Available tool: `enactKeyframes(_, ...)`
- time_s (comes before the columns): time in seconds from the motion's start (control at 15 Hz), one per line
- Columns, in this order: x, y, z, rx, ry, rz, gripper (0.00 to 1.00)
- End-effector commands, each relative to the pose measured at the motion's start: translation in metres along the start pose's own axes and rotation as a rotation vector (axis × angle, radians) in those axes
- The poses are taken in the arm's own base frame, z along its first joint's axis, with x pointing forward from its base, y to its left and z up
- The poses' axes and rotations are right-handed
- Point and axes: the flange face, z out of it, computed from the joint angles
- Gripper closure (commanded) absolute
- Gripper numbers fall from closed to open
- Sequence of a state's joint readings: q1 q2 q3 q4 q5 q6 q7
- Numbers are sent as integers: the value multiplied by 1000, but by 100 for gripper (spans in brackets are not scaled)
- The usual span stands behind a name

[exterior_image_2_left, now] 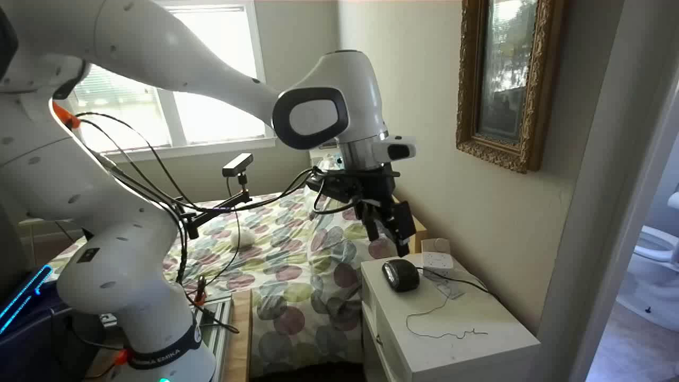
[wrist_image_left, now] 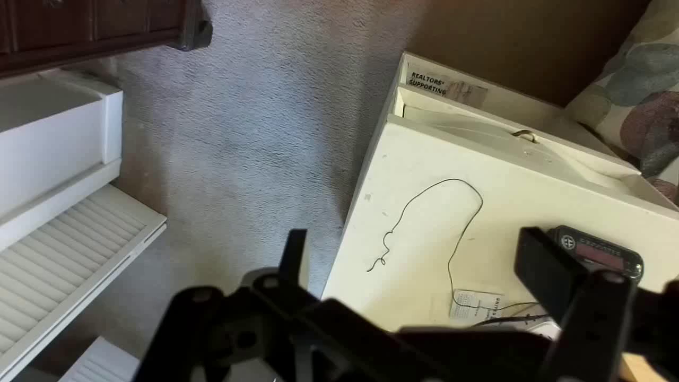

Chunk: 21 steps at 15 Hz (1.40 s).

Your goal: Move the white decoder to the right

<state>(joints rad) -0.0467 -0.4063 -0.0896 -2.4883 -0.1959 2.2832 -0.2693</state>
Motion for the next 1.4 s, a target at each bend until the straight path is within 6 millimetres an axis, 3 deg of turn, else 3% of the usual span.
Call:
enactKeyframes(0.0,0,0,-1,0,-1,0,0)
enactKeyframes(0.27,0,0,-1,0,-1,0,0)
enactKeyframes(0.4,10,-8,11,31,4,3,0)
enactKeyframes(0.67,51,-72,36,161,18,26,0)
enactKeyframes(1.0,107,-151,53,265,65,-40,0)
enactKeyframes(1.33,164,-200,68,293,87,-164,0)
